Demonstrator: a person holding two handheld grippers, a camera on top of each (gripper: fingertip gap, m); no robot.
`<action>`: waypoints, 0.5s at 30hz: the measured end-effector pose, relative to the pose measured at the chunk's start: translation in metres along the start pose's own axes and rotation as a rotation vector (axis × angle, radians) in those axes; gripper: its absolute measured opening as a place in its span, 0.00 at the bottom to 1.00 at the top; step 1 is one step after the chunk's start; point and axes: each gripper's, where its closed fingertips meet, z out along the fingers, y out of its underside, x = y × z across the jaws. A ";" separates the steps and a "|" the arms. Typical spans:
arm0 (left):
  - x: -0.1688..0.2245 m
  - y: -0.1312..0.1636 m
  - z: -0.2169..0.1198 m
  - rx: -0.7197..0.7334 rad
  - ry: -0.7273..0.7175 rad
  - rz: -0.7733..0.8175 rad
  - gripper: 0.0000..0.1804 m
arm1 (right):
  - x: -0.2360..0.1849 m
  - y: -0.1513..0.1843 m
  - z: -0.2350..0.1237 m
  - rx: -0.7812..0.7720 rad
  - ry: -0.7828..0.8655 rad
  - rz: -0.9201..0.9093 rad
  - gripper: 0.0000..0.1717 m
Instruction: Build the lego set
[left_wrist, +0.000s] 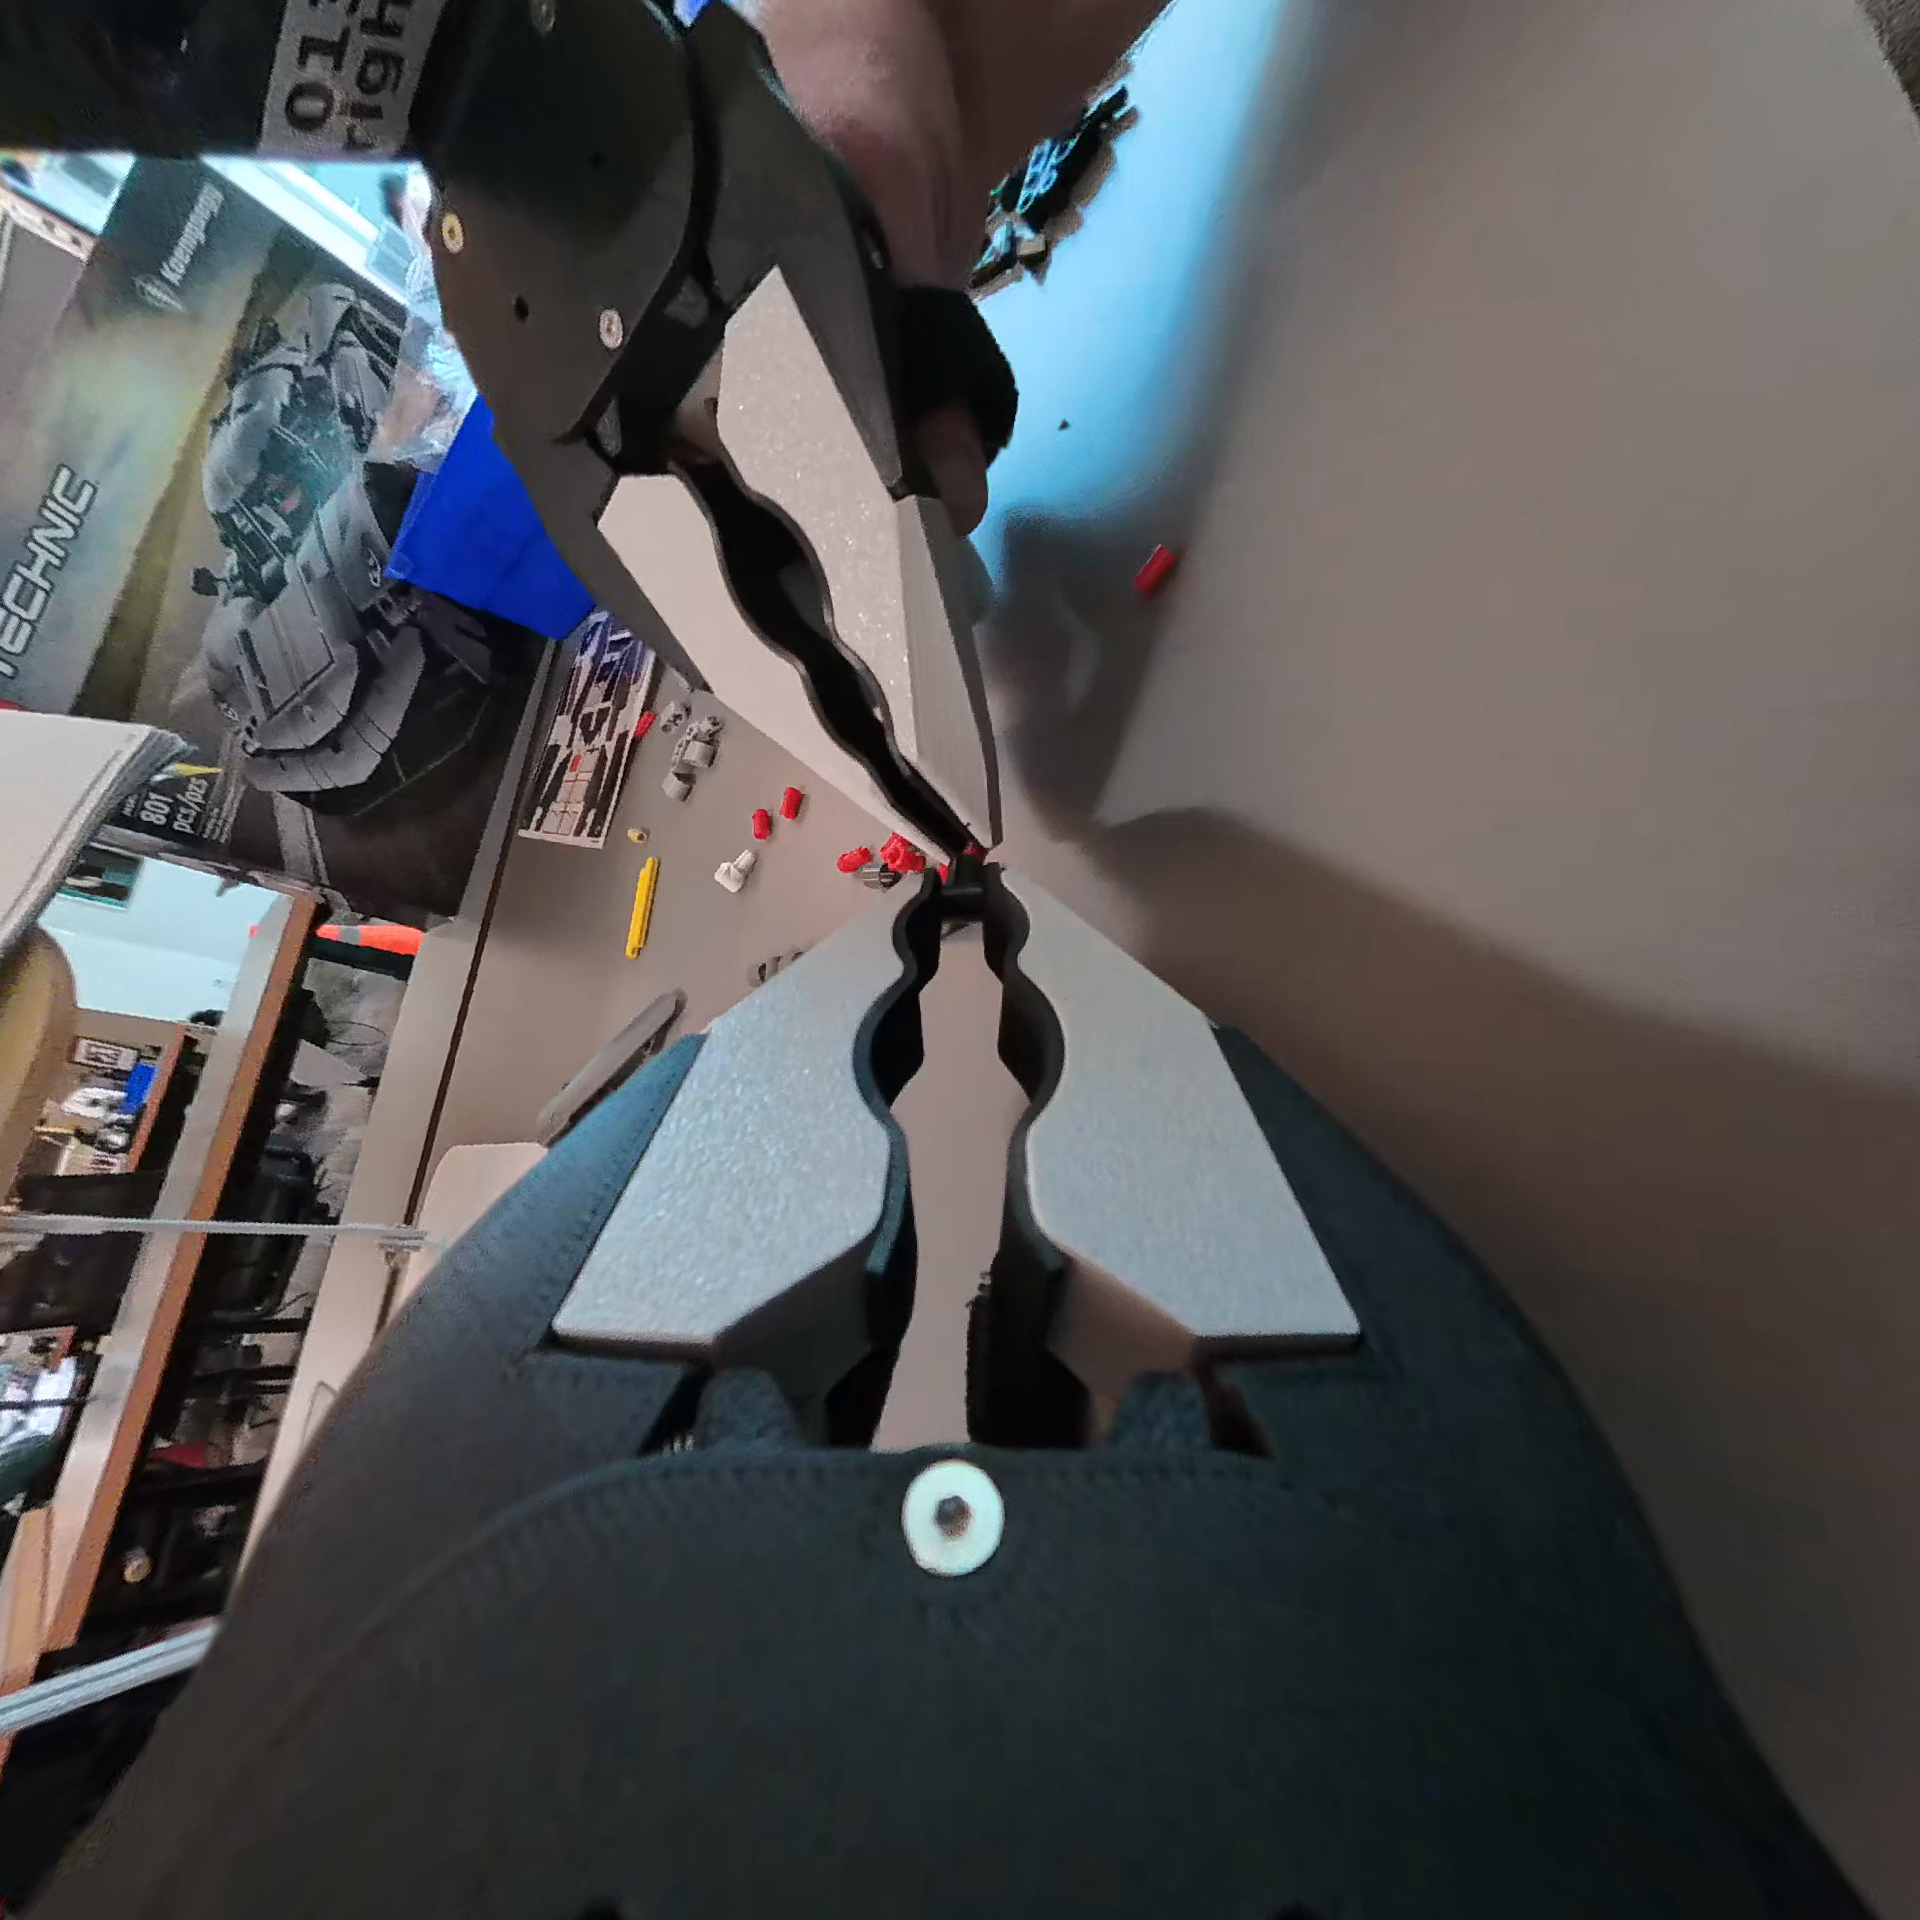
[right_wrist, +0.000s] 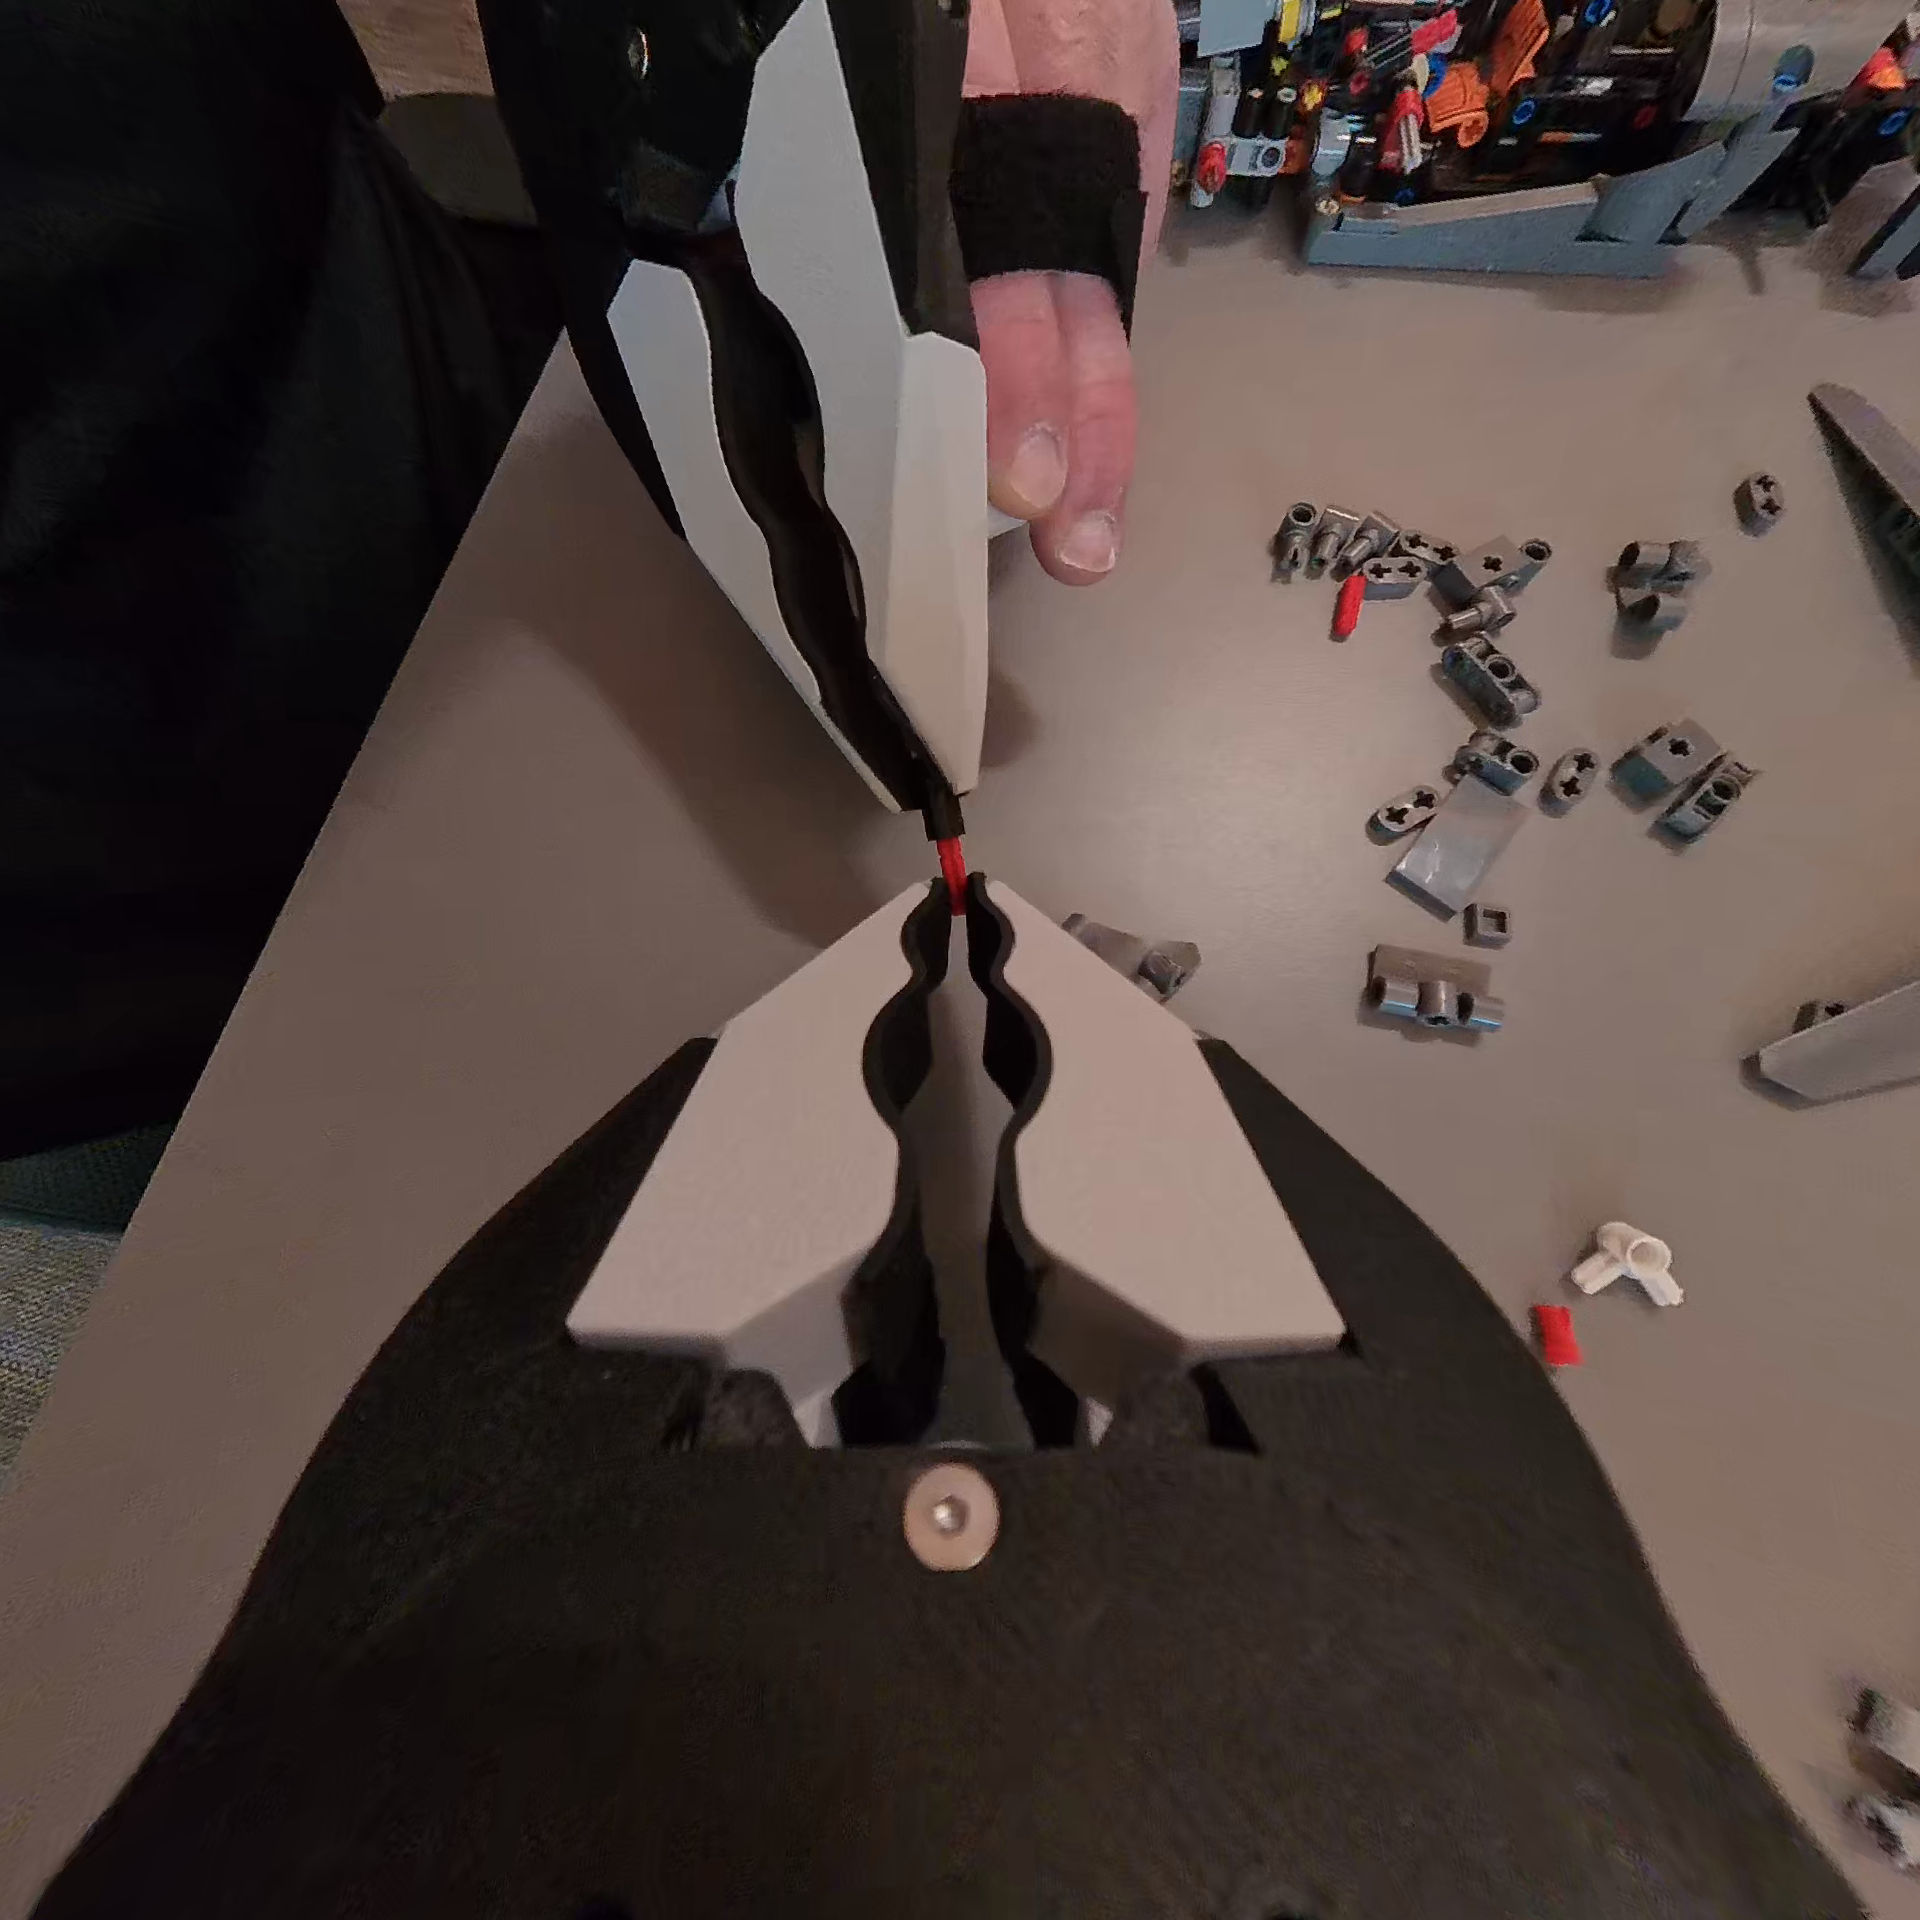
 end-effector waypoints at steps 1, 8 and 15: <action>0.001 0.000 0.000 -0.002 0.000 0.016 0.03 | -0.001 0.001 0.001 -0.002 -0.006 0.001 0.00; 0.012 0.002 0.001 -0.014 0.018 0.077 0.03 | -0.007 0.006 0.008 -0.015 -0.040 0.010 0.00; 0.015 0.004 0.002 -0.032 0.017 0.104 0.03 | -0.007 0.009 0.010 -0.028 -0.039 0.008 0.00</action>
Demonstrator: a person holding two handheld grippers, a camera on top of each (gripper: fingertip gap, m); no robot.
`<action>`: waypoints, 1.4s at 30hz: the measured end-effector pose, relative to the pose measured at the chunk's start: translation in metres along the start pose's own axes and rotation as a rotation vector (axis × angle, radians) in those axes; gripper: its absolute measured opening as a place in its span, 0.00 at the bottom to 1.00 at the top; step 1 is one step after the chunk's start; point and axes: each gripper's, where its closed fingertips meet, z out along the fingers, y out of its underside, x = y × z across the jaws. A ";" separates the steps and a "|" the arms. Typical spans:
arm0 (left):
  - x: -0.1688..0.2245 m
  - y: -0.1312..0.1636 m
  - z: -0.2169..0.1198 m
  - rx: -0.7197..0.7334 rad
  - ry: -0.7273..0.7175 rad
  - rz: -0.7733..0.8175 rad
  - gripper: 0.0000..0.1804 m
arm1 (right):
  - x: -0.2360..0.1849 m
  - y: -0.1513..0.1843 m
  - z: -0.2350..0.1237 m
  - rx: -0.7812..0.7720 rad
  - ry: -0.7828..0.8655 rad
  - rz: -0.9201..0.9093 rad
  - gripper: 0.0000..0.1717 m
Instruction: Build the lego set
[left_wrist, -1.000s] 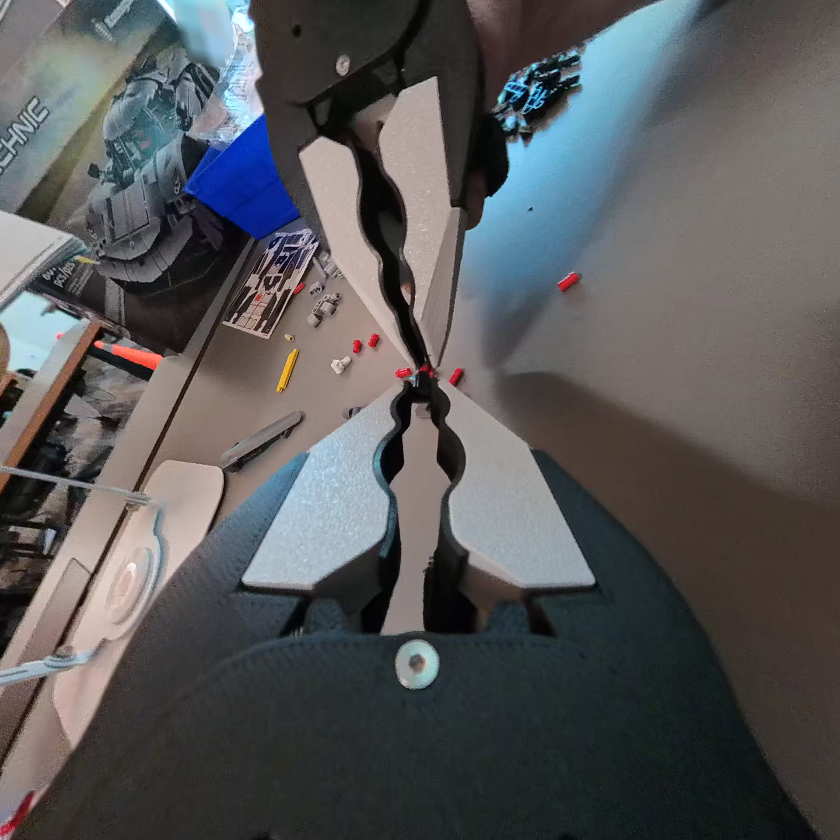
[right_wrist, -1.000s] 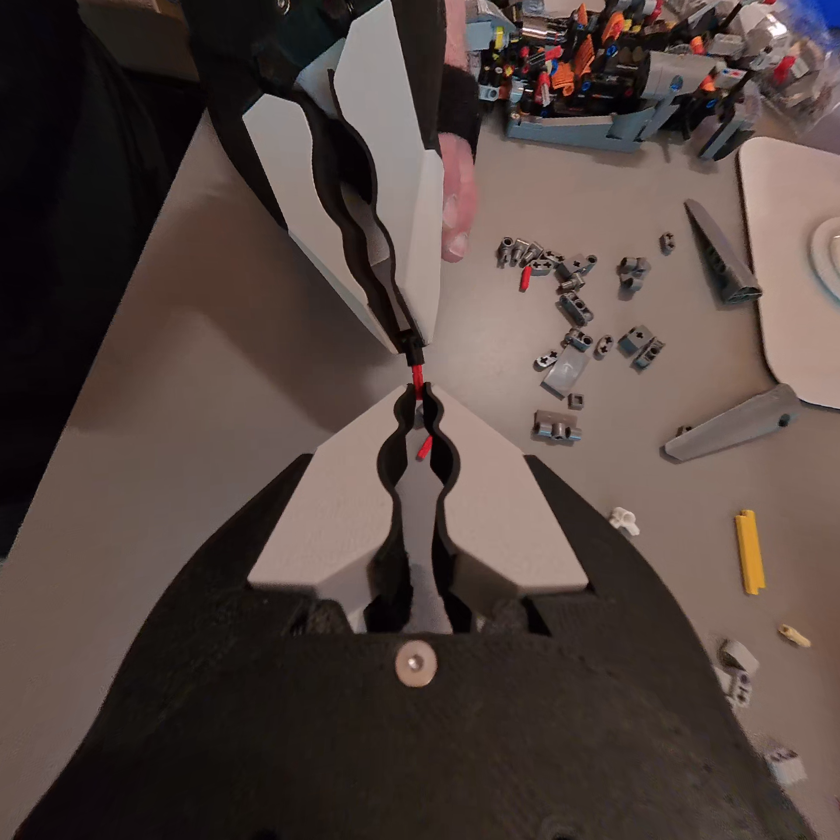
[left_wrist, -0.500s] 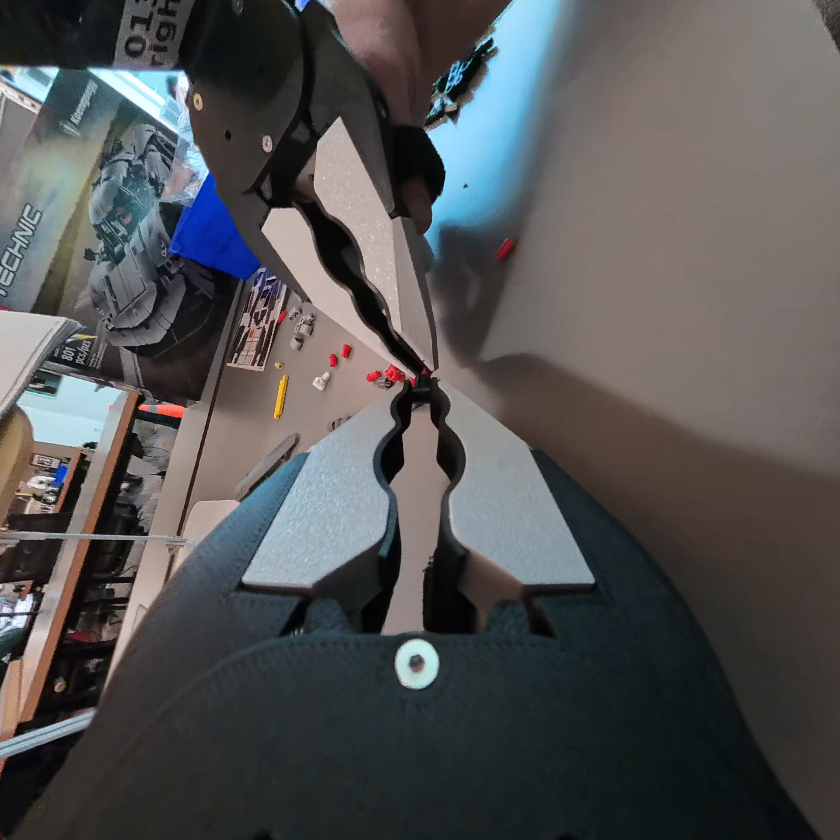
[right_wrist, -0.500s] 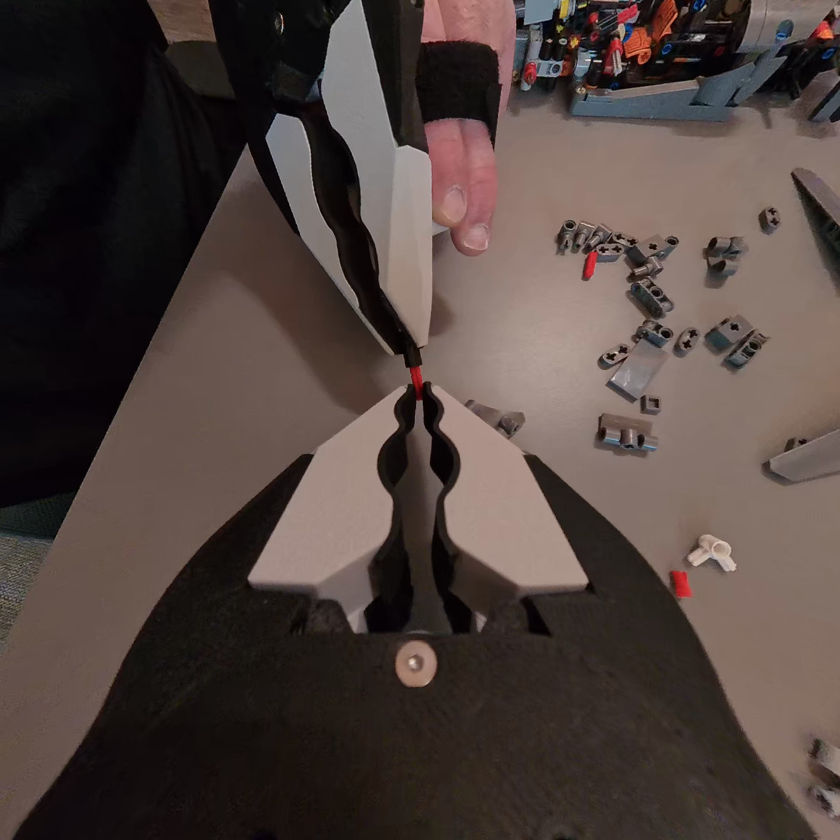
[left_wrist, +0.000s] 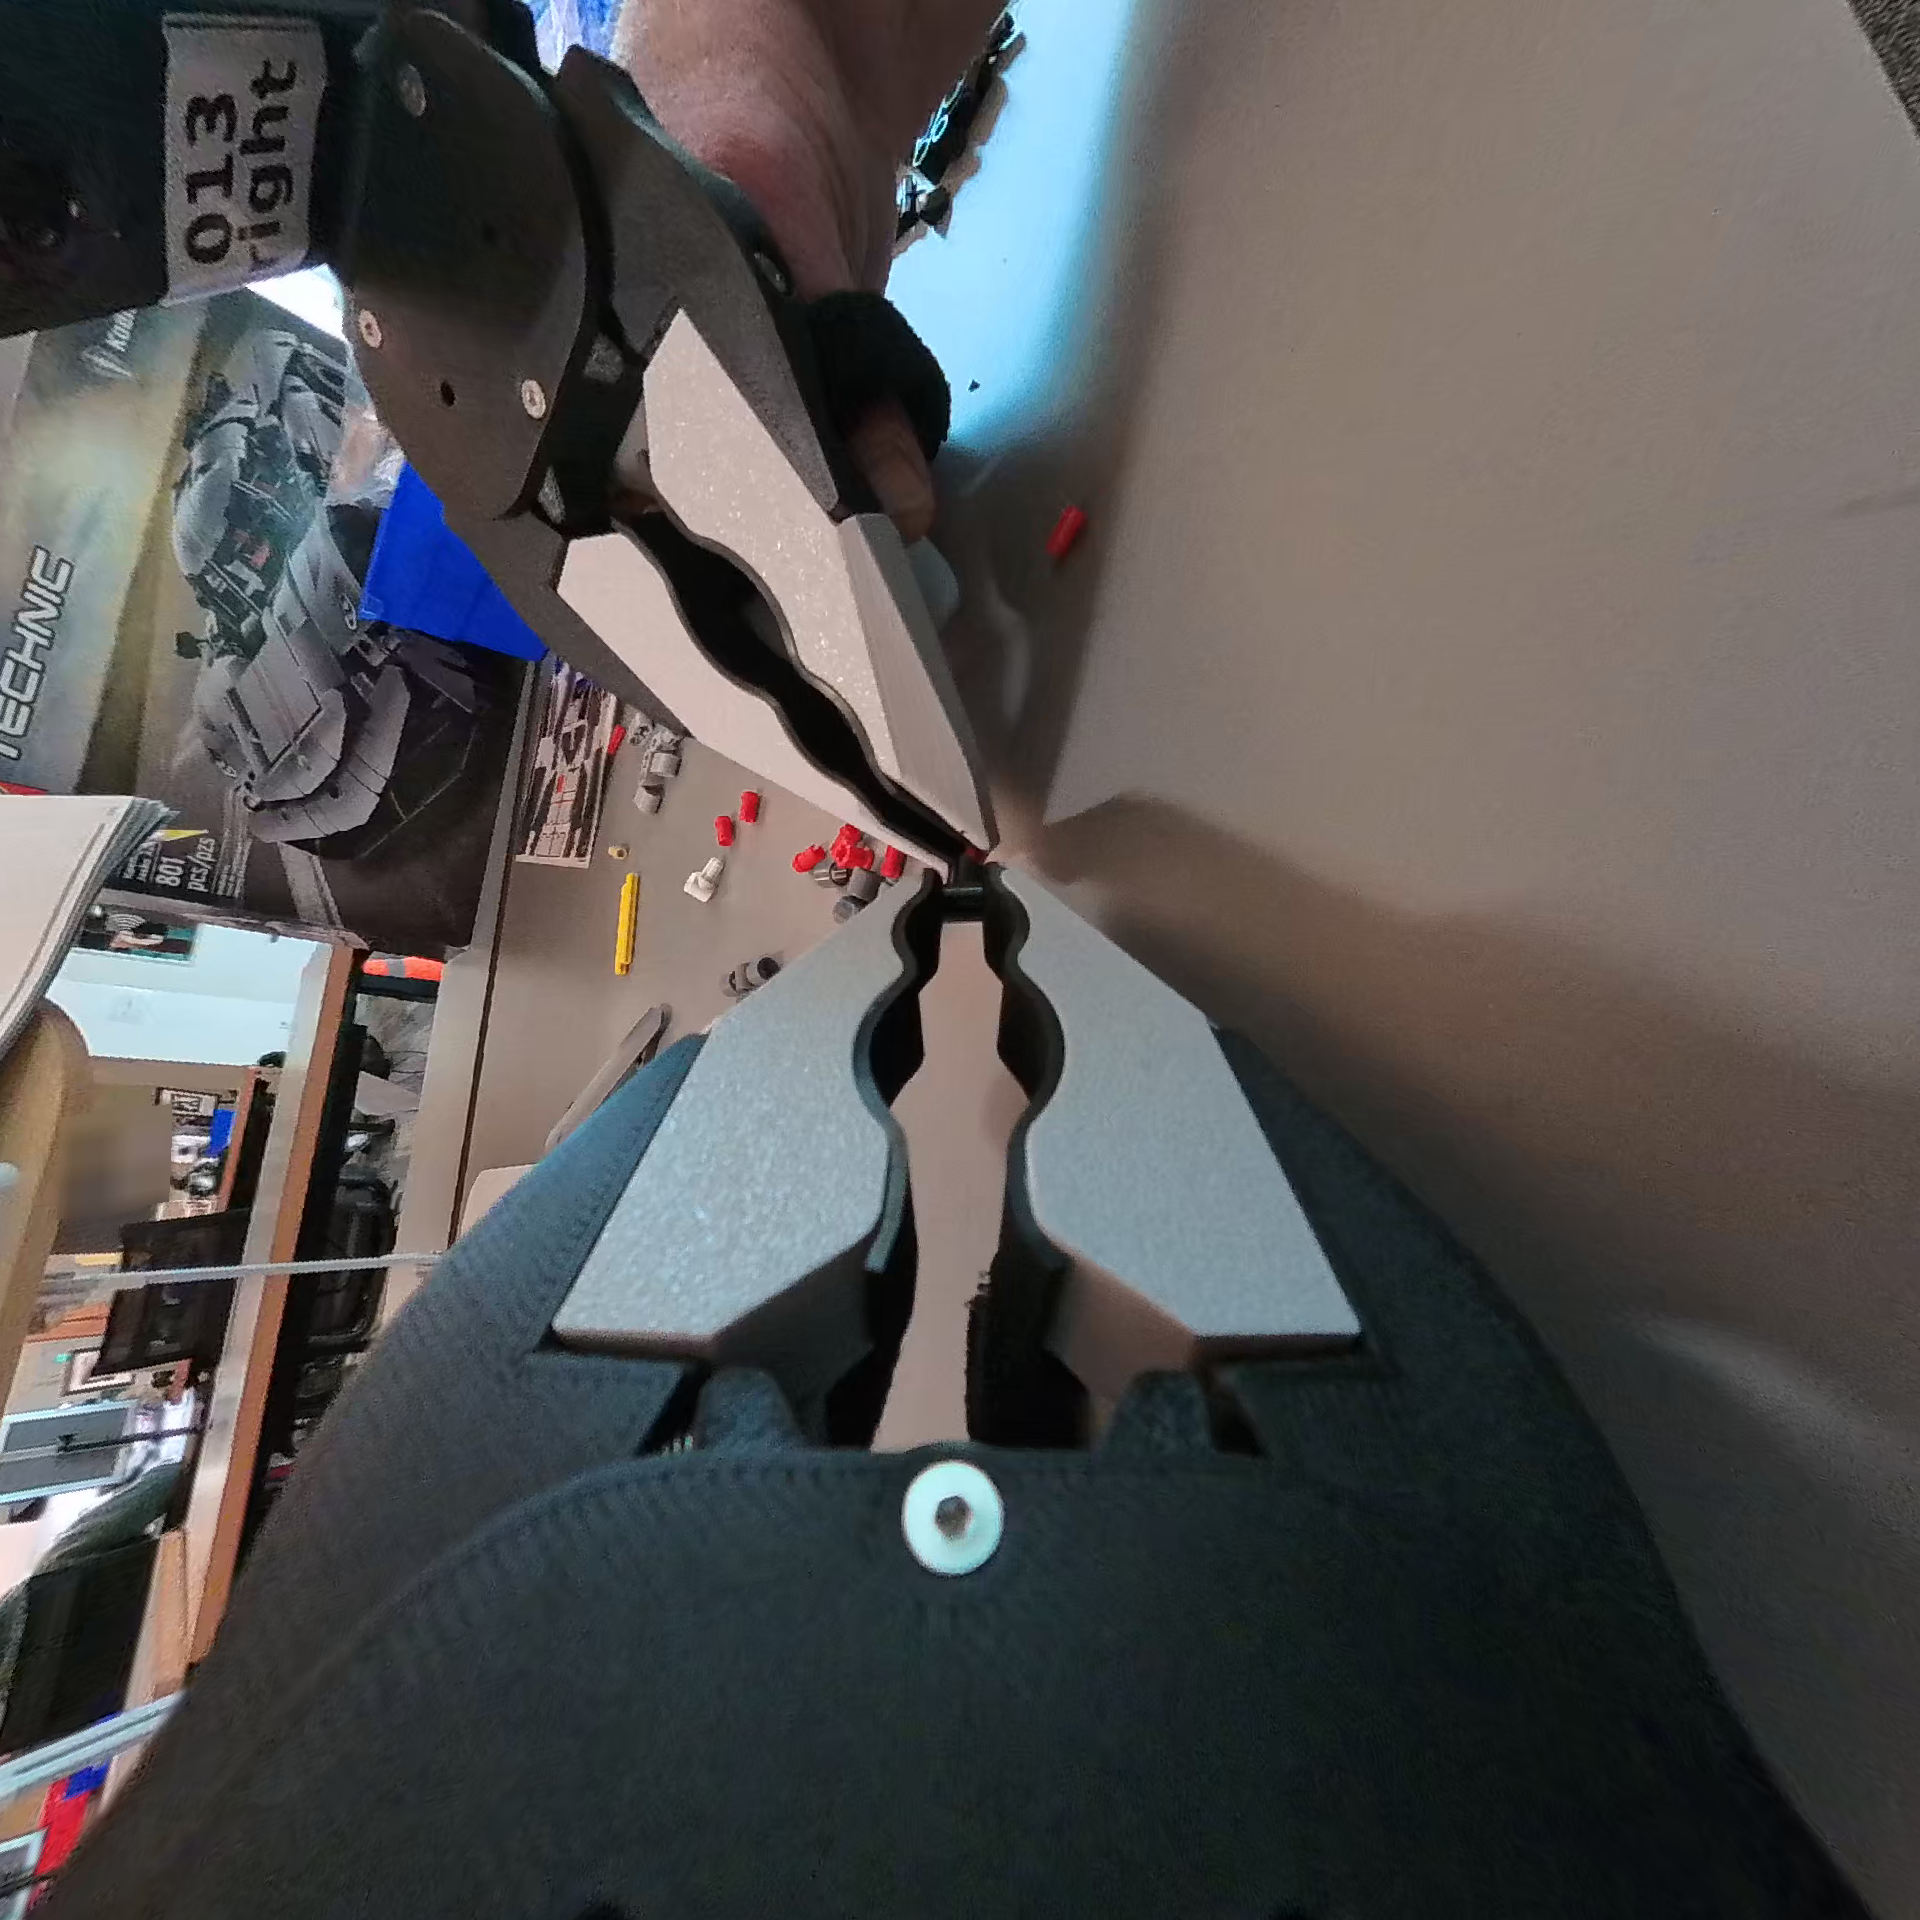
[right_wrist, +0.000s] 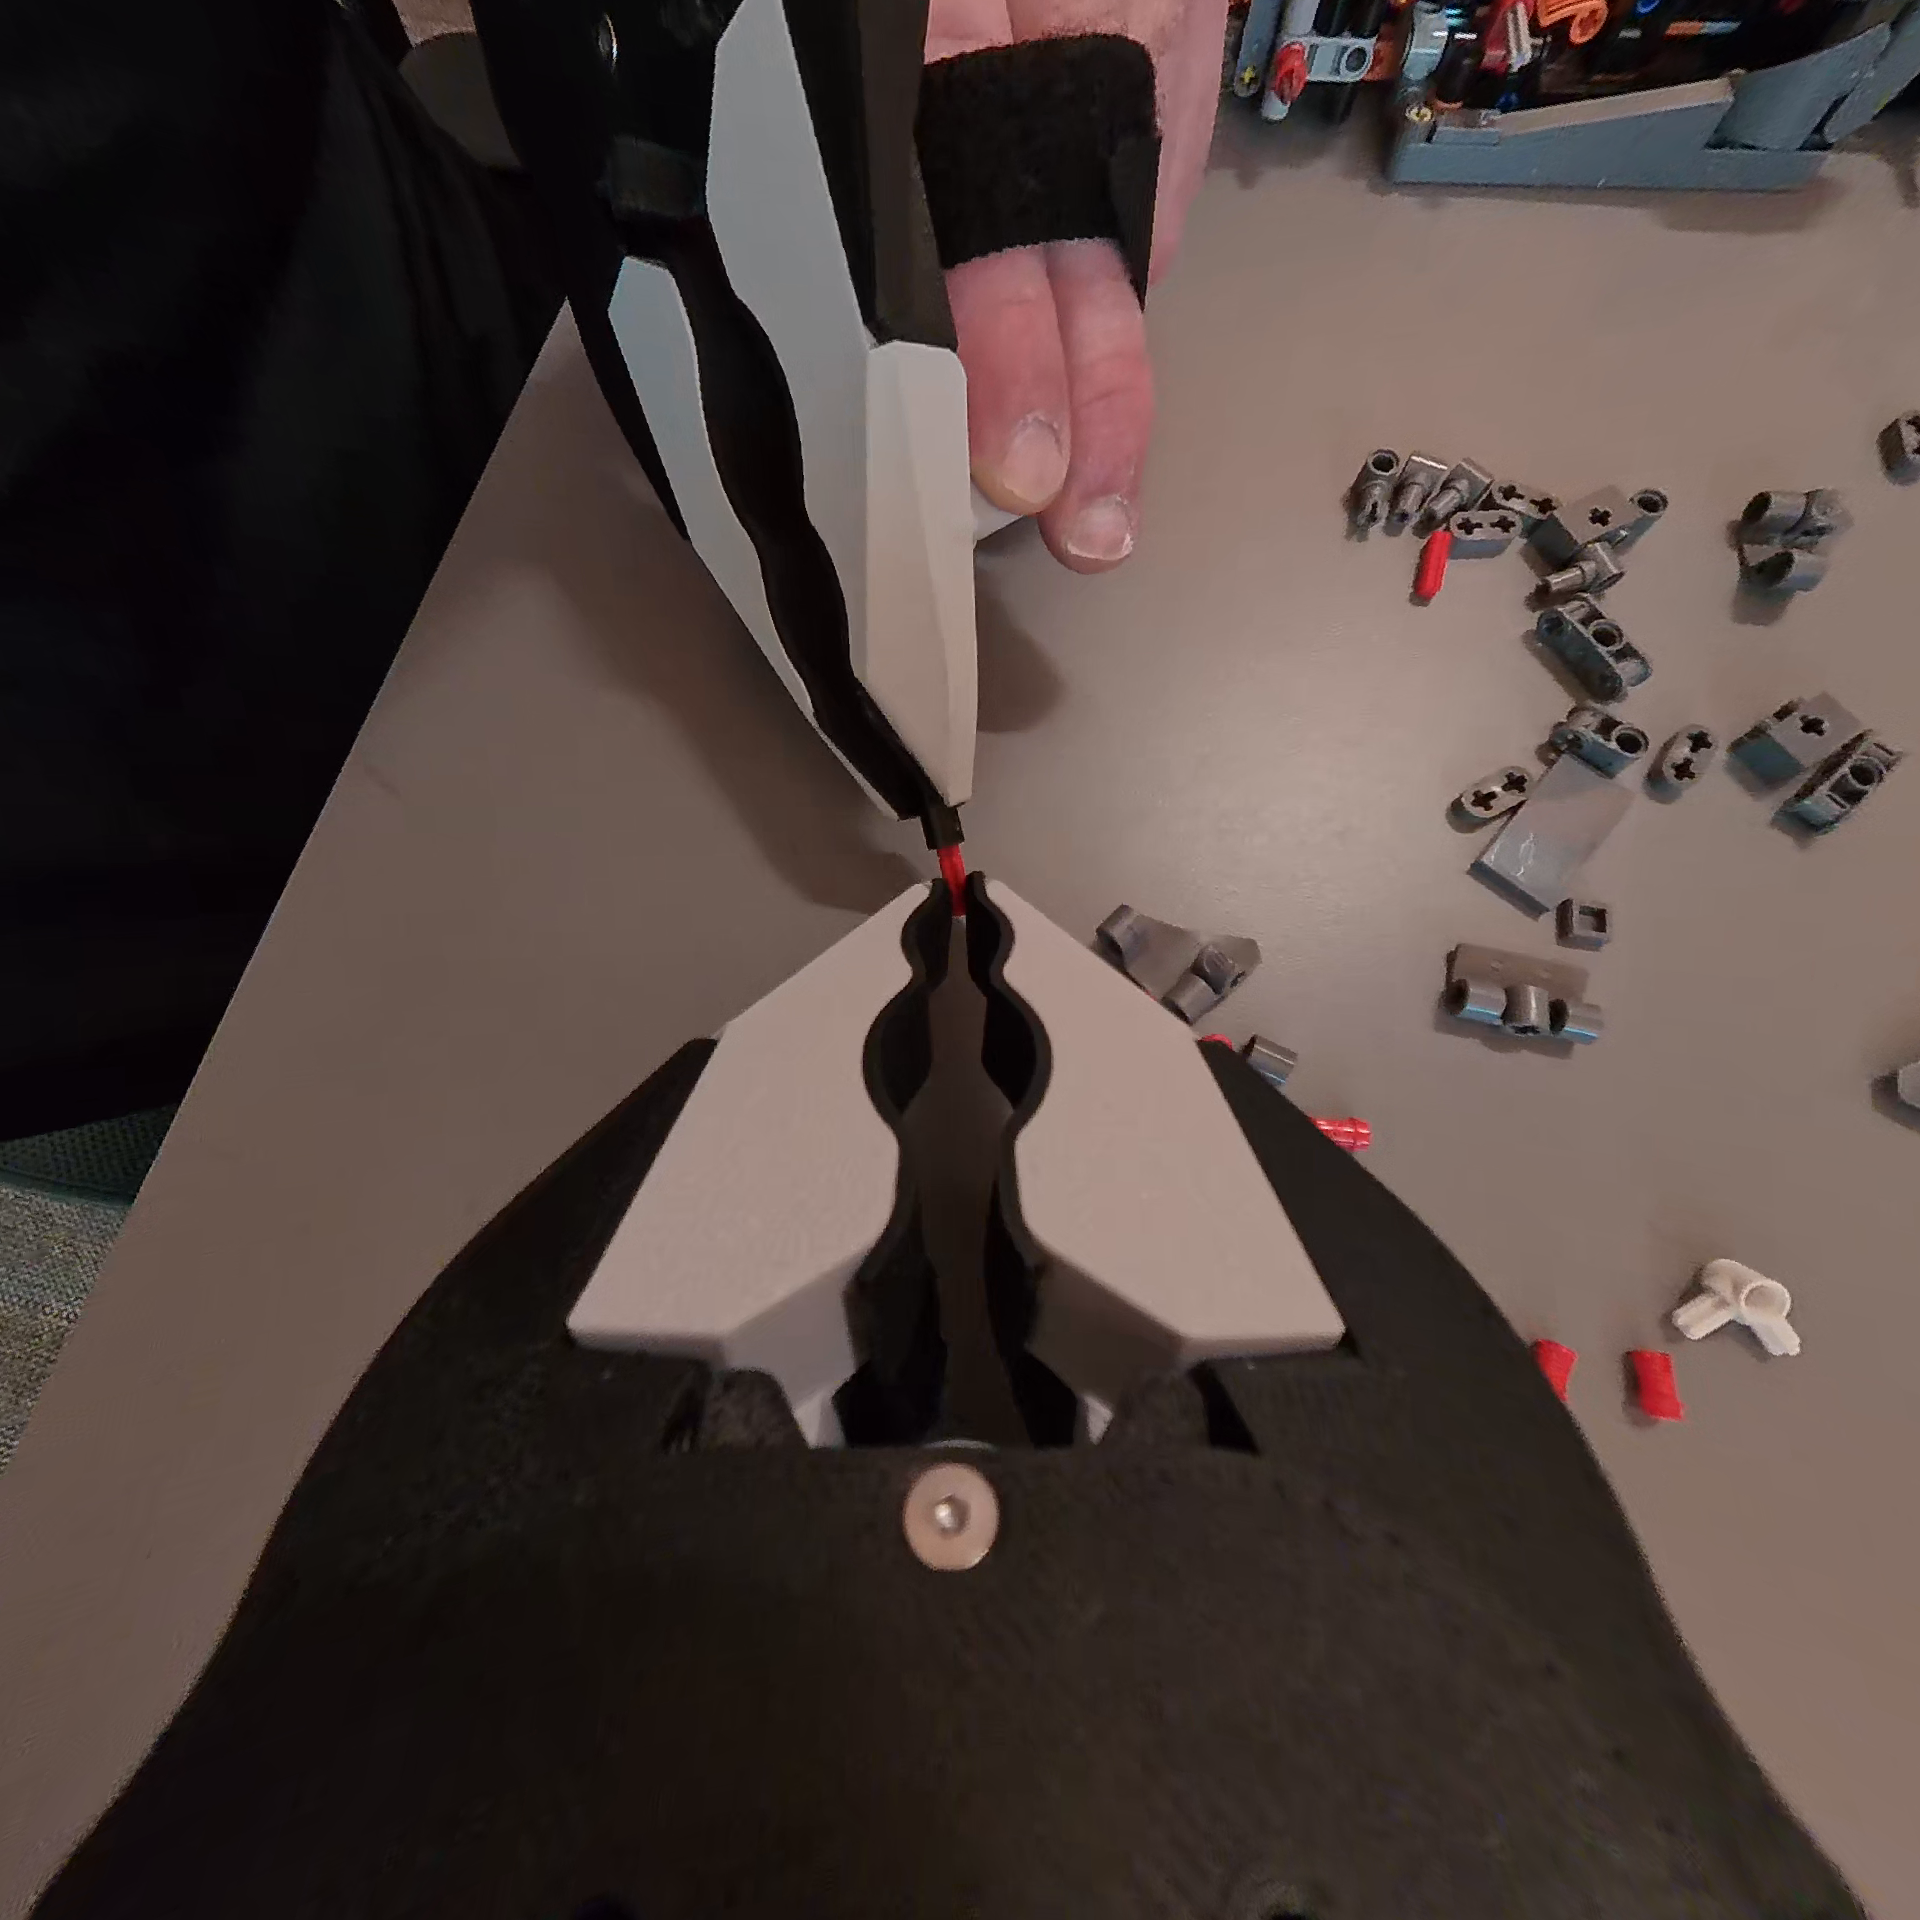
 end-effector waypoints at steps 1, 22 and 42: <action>0.001 0.000 0.000 0.000 0.001 0.002 0.03 | 0.000 0.000 0.000 -0.003 0.000 -0.002 0.00; 0.004 0.002 0.003 -0.084 0.065 0.048 0.03 | 0.000 0.004 0.004 -0.059 0.025 -0.033 0.00; 0.006 0.000 0.004 -0.078 0.180 0.025 0.03 | -0.002 0.004 0.005 -0.074 0.026 -0.054 0.00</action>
